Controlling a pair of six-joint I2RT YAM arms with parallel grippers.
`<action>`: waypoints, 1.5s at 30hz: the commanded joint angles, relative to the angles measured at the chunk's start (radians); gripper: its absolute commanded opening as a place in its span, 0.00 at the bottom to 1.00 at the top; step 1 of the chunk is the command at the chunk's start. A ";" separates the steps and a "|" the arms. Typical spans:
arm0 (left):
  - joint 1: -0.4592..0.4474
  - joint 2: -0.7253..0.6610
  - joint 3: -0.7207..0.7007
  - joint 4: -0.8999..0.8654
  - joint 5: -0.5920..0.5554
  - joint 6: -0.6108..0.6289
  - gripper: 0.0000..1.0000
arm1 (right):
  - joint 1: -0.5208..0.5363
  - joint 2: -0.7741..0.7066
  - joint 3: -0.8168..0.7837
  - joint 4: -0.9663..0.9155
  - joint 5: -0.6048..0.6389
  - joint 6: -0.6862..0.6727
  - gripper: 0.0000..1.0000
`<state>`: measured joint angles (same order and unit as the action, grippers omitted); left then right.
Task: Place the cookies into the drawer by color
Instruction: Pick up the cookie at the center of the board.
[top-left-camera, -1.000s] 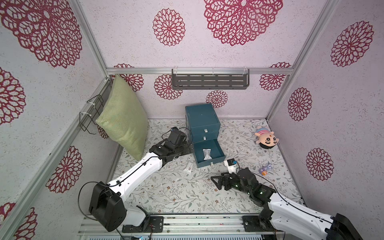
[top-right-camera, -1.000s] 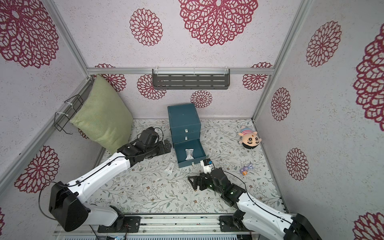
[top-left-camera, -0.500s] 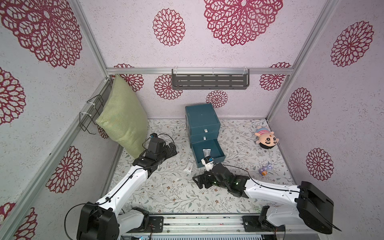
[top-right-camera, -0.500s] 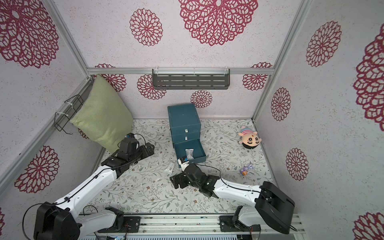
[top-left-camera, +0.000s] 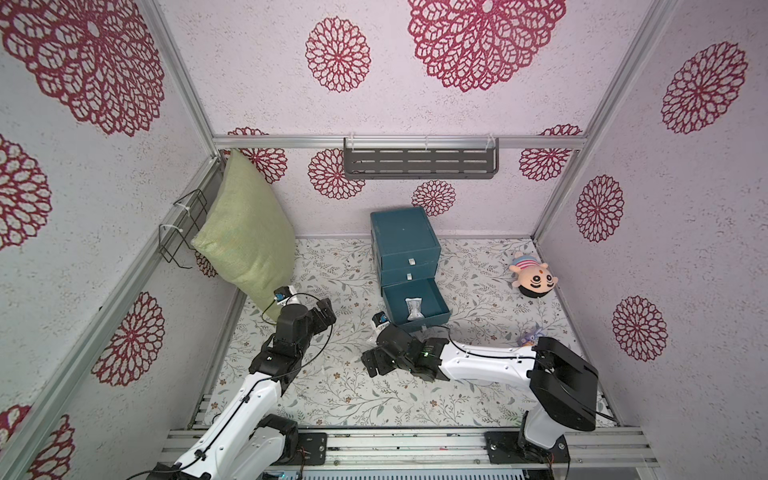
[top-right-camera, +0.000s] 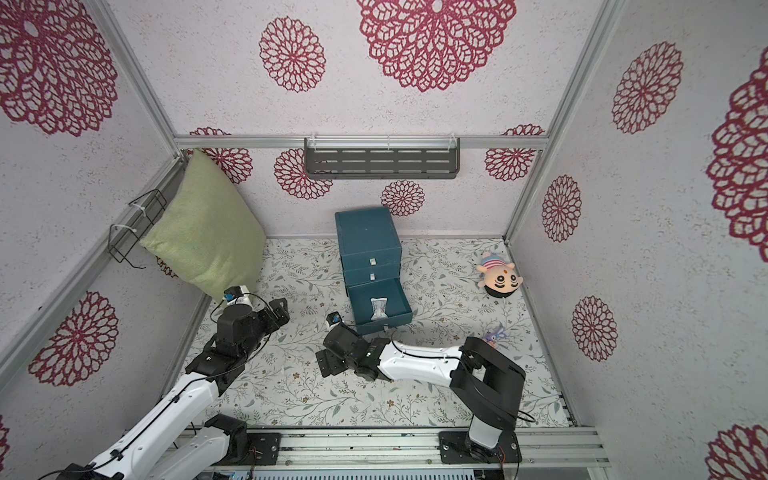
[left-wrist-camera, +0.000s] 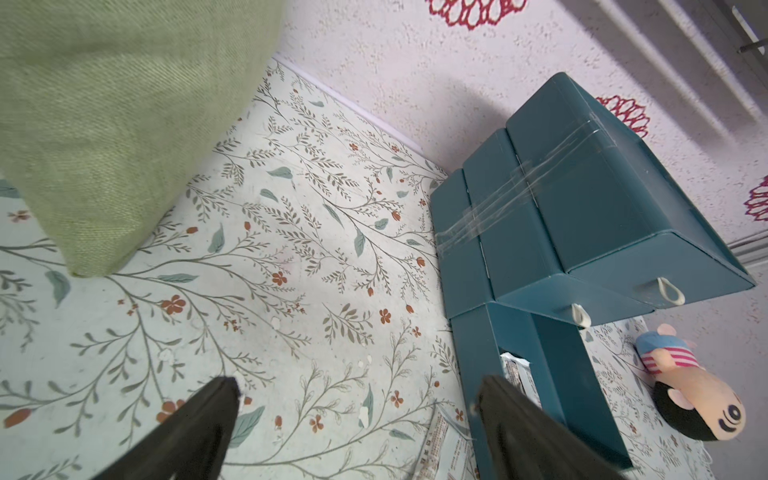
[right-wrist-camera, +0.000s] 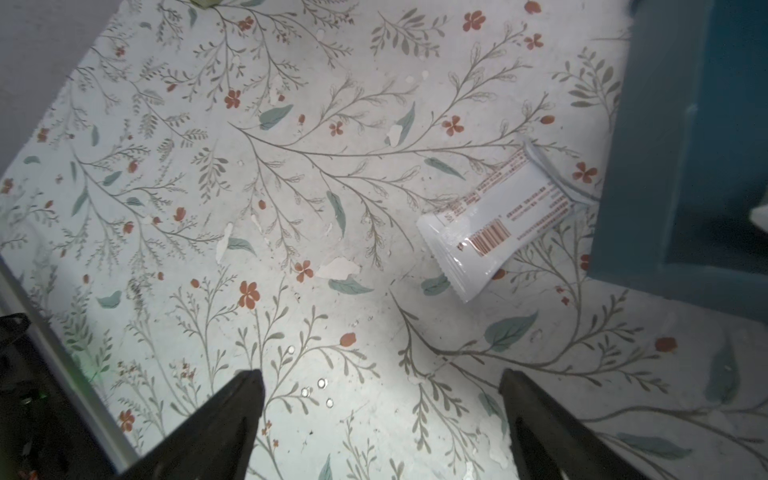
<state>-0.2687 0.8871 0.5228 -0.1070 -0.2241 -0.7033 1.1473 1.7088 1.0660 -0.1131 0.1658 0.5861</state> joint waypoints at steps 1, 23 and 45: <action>0.010 -0.025 0.014 0.027 -0.047 0.047 0.98 | 0.002 0.046 0.074 -0.124 0.056 0.038 0.95; 0.012 -0.072 0.010 0.016 -0.037 0.048 0.97 | -0.100 0.382 0.417 -0.304 0.102 -0.047 0.99; 0.014 -0.057 0.005 0.029 -0.038 0.054 0.97 | -0.073 0.496 0.600 -0.369 0.112 -0.164 0.74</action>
<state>-0.2653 0.8261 0.5255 -0.1013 -0.2573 -0.6617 1.0645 2.2200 1.6752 -0.4522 0.2440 0.4351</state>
